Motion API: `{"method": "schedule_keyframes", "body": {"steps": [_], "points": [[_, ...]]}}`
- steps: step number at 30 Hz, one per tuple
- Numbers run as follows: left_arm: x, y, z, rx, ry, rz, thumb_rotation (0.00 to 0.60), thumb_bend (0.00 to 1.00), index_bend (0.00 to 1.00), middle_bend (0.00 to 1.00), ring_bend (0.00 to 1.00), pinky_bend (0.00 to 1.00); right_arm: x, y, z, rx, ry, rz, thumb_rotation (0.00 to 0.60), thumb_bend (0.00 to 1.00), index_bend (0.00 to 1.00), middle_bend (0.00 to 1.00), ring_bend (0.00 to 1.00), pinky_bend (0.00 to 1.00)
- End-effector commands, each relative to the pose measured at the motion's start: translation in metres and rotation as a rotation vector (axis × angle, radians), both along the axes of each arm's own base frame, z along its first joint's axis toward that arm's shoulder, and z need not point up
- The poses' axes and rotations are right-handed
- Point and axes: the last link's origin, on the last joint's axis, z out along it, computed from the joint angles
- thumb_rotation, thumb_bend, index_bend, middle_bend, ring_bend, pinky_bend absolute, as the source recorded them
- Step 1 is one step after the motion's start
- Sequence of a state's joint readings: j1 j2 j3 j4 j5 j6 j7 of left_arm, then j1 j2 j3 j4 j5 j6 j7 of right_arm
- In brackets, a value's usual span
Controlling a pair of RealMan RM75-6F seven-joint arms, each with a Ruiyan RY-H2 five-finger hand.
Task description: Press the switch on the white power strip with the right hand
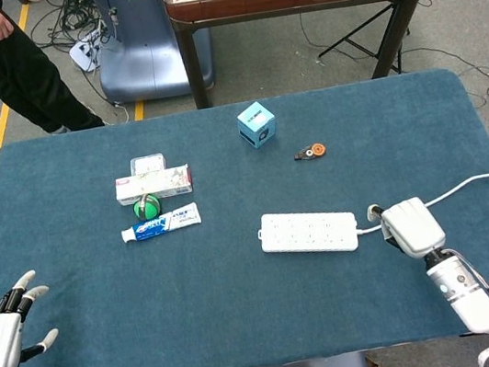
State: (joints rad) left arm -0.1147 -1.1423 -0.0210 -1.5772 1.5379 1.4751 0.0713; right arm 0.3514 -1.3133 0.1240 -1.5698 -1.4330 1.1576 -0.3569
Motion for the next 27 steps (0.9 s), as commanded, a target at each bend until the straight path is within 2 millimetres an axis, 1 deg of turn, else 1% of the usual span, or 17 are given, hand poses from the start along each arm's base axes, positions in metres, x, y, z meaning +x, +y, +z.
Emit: {"method": "schedule_keyframes", "body": {"steps": [1, 10, 27], "points": [[0.000, 0.000, 0.000, -0.001, 0.000, 0.002, 0.600, 0.17, 0.35, 0.13, 0.25, 0.55, -0.002, -0.006, -0.007, 0.014, -0.001, -0.018, 0.600, 1.00, 0.45, 1.00, 1.00, 1.00], [-0.002, 0.001, 0.000, -0.005, -0.003, 0.011, 0.600, 0.17, 0.36, 0.14, 0.25, 0.55, -0.004, -0.015, -0.020, 0.047, -0.002, -0.041, 0.600, 1.00, 0.45, 1.00, 1.00, 1.00], [-0.003, 0.001, 0.002, -0.003, -0.015, 0.018, 0.600, 0.17, 0.37, 0.14, 0.25, 0.55, 0.005, -0.026, -0.049, 0.110, 0.026, -0.047, 0.600, 1.00, 0.45, 1.00, 1.00, 1.00]]}}
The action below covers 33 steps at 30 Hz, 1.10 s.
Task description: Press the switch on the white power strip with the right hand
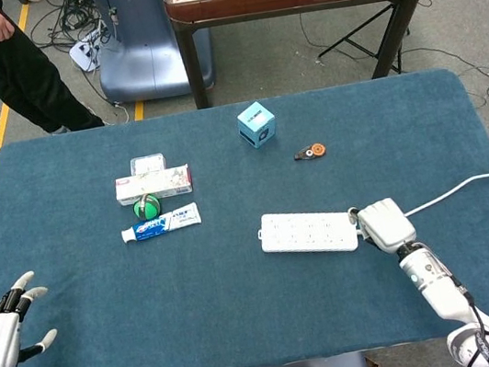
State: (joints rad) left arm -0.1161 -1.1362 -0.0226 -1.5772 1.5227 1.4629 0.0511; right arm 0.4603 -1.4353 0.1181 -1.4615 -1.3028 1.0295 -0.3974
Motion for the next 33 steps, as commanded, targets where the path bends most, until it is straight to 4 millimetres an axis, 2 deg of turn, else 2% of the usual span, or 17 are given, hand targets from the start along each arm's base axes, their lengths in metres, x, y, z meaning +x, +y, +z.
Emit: {"method": "schedule_keyframes", "body": {"steps": [1, 23, 33], "points": [[0.000, 0.000, 0.001, 0.002, -0.002, 0.001, 0.600, 0.17, 0.37, 0.14, 0.25, 0.55, 0.001, -0.001, -0.004, 0.010, 0.003, 0.000, 0.600, 1.00, 0.45, 1.00, 1.00, 1.00], [-0.001, -0.005, 0.005, 0.009, -0.015, -0.002, 0.600, 0.17, 0.38, 0.14, 0.25, 0.55, 0.005, -0.005, -0.025, 0.046, 0.019, 0.010, 0.600, 1.00, 0.45, 1.00, 1.00, 1.00], [-0.001, -0.004, 0.004, 0.003, -0.016, 0.003, 0.600, 0.17, 0.38, 0.14, 0.25, 0.55, 0.005, -0.006, -0.027, 0.051, 0.013, 0.006, 0.600, 1.00, 0.45, 1.00, 1.00, 1.00]]}}
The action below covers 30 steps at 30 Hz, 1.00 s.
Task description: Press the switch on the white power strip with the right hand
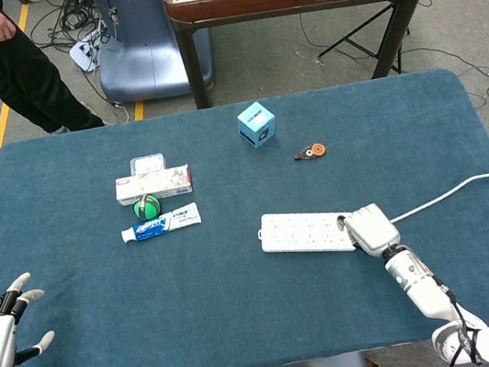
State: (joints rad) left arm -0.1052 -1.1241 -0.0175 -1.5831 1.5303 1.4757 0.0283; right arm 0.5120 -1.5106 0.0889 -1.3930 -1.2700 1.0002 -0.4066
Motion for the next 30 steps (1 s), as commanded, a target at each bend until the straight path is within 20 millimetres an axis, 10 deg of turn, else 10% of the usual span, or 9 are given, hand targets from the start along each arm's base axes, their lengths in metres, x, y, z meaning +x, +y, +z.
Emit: {"method": "schedule_keyframes", "body": {"steps": [1, 30], "points": [[-0.0004, 0.0001, -0.0004, -0.002, 0.001, 0.002, 0.600, 0.17, 0.38, 0.14, 0.25, 0.55, -0.0011, -0.0005, 0.0002, 0.001, 0.001, -0.002, 0.600, 1.00, 0.45, 1.00, 1.00, 1.00], [-0.0011, -0.0002, -0.0006, -0.007, 0.001, 0.006, 0.600, 0.17, 0.38, 0.14, 0.25, 0.55, -0.0009, -0.0014, -0.0051, 0.018, 0.013, -0.009, 0.600, 1.00, 0.45, 1.00, 1.00, 1.00]]}}
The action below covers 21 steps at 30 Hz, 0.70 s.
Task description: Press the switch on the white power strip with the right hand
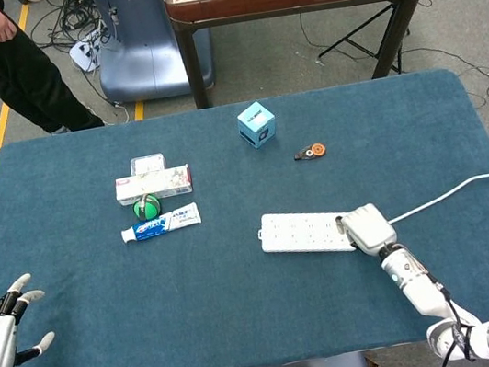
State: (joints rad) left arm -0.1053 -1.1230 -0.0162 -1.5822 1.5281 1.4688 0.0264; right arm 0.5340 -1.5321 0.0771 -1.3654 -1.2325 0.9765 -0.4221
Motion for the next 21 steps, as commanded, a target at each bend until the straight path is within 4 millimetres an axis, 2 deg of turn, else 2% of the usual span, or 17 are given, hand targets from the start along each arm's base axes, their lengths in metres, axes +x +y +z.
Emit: {"method": "schedule_keyframes", "body": {"steps": [1, 3, 5, 7, 11, 14, 15, 16, 19, 21], "points": [[0.000, 0.000, 0.000, -0.001, 0.001, 0.001, 0.600, 0.17, 0.38, 0.14, 0.25, 0.55, 0.003, 0.003, 0.007, -0.010, -0.016, 0.014, 0.600, 1.00, 0.45, 1.00, 1.00, 1.00], [-0.001, 0.000, -0.001, -0.002, 0.003, 0.002, 0.600, 0.17, 0.38, 0.14, 0.25, 0.55, 0.008, 0.007, 0.017, -0.032, -0.041, 0.041, 0.600, 1.00, 0.45, 0.99, 1.00, 1.00], [-0.001, 0.001, -0.001, -0.004, 0.004, 0.003, 0.600, 0.17, 0.38, 0.14, 0.25, 0.55, 0.011, 0.013, 0.028, -0.056, -0.060, 0.066, 0.600, 0.95, 0.45, 0.93, 1.00, 1.00], [0.000, 0.001, -0.002, -0.005, 0.005, 0.001, 0.600, 0.17, 0.38, 0.14, 0.25, 0.55, 0.014, 0.020, 0.043, -0.085, -0.076, 0.091, 0.600, 0.85, 0.45, 0.85, 0.97, 1.00], [0.000, 0.001, -0.003, -0.004, 0.007, -0.003, 0.600, 0.17, 0.37, 0.14, 0.25, 0.55, 0.017, 0.038, 0.072, -0.141, -0.097, 0.122, 0.600, 0.61, 0.41, 0.66, 0.79, 0.97], [0.000, 0.001, -0.003, -0.002, 0.010, -0.007, 0.600, 0.17, 0.35, 0.14, 0.25, 0.55, 0.013, 0.058, 0.098, -0.210, -0.108, 0.139, 0.600, 0.45, 0.40, 0.49, 0.56, 0.82], [0.000, 0.001, -0.003, -0.001, 0.011, -0.008, 0.600, 0.17, 0.35, 0.14, 0.25, 0.55, 0.012, 0.063, 0.105, -0.229, -0.112, 0.142, 0.600, 0.41, 0.40, 0.42, 0.45, 0.72], [0.000, 0.001, -0.003, 0.001, 0.011, -0.009, 0.600, 0.17, 0.35, 0.14, 0.25, 0.55, 0.010, 0.069, 0.112, -0.251, -0.117, 0.144, 0.600, 0.39, 0.40, 0.37, 0.37, 0.62], [0.001, 0.001, -0.003, 0.009, 0.009, -0.014, 0.600, 0.17, 0.34, 0.14, 0.25, 0.55, 0.003, 0.088, 0.133, -0.311, -0.144, 0.144, 0.600, 0.37, 0.40, 0.29, 0.26, 0.38], [0.002, 0.001, -0.002, 0.013, 0.009, -0.018, 0.600, 0.17, 0.34, 0.15, 0.25, 0.55, -0.003, 0.101, 0.146, -0.352, -0.158, 0.142, 0.600, 0.37, 0.40, 0.27, 0.24, 0.31]]}}
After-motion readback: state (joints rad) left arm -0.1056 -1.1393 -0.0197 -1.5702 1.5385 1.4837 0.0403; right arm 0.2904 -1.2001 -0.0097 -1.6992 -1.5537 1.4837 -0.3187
